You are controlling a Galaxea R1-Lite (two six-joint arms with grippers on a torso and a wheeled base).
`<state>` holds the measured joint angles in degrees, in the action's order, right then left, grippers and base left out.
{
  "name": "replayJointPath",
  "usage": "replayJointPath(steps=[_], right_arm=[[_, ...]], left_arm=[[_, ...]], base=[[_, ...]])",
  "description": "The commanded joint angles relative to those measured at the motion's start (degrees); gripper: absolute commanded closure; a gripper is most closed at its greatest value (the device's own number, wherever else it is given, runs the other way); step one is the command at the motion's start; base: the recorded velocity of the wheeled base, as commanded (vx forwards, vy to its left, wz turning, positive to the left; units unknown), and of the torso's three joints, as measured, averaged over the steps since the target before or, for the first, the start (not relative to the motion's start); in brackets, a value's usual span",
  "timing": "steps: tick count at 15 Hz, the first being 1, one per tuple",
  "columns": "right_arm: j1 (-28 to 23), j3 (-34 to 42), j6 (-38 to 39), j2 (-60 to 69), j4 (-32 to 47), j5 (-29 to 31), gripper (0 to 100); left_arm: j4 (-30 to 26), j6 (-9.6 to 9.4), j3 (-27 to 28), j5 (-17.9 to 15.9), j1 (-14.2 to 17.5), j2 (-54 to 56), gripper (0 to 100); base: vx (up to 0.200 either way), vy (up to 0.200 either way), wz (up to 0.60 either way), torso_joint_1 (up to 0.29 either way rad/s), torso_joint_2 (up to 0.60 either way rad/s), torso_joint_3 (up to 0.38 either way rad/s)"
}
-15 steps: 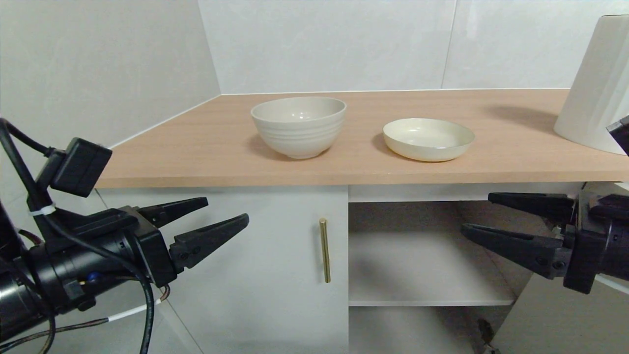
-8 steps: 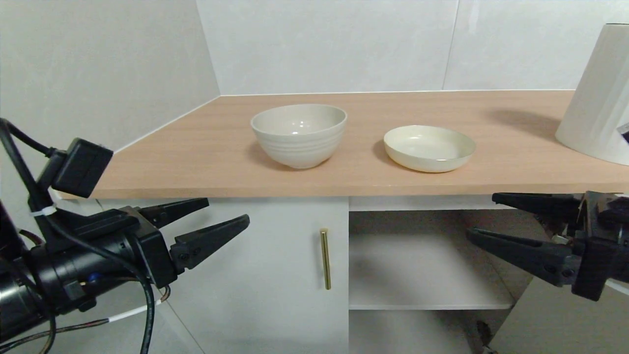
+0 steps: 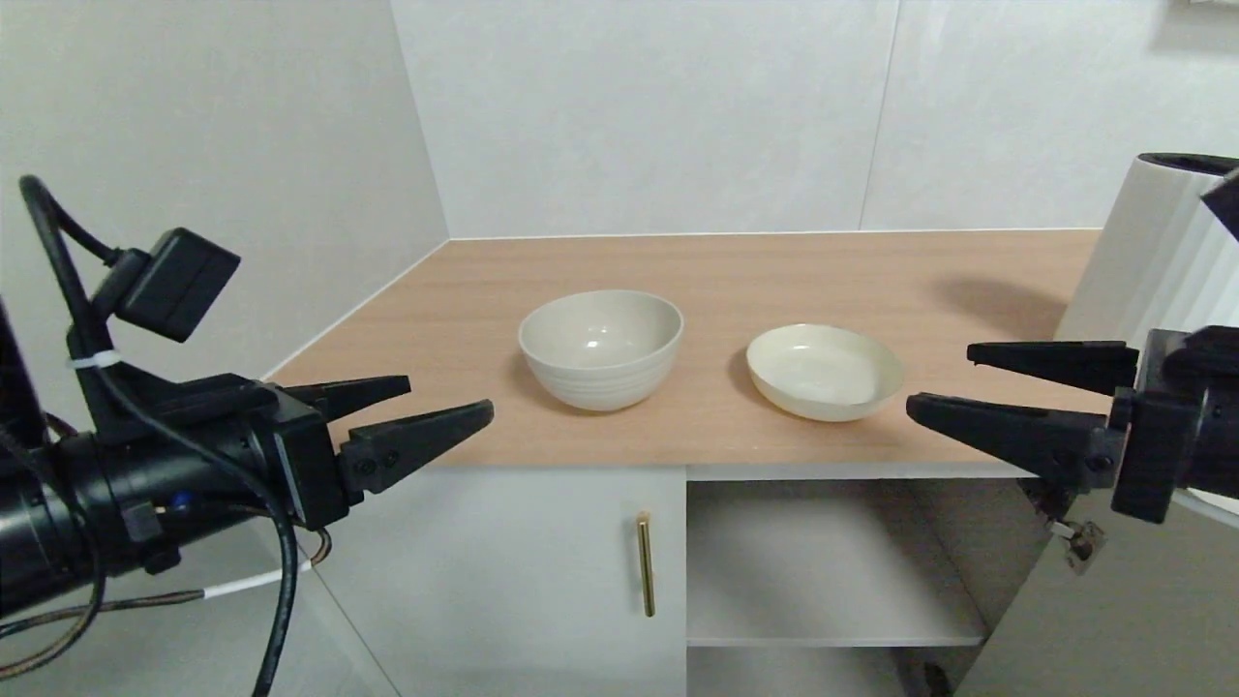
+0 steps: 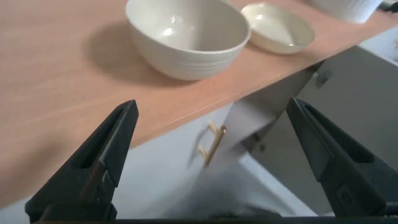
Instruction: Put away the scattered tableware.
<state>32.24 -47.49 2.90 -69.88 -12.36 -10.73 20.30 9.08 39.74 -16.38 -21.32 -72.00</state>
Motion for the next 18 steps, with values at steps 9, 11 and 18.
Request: replayJointPath(steps=[9, 11, 18], right_arm=[[-1.66, -22.29, 10.81, -15.38, 22.56, 20.4, 0], [-1.66, -22.29, 11.16, -15.82, 22.47, 22.33, 0], [-1.75, -21.68, 11.42, -15.03, 22.38, 22.59, 0]], left_arm=[[-34.8, 13.15, 36.46, 19.72, -0.56, -17.48, 0], [-33.31, 15.88, 38.66, 21.48, -2.85, -21.52, 0], [-32.51, 18.52, 42.7, 31.41, -8.65, -30.83, 0]], base=[[0.0, 0.0, 0.0, 0.009, -0.02, -0.015], [0.0, 0.0, 0.0, 0.0, 0.0, 0.0], [0.0, 0.0, 0.0, 0.0, 0.0, 0.0]])
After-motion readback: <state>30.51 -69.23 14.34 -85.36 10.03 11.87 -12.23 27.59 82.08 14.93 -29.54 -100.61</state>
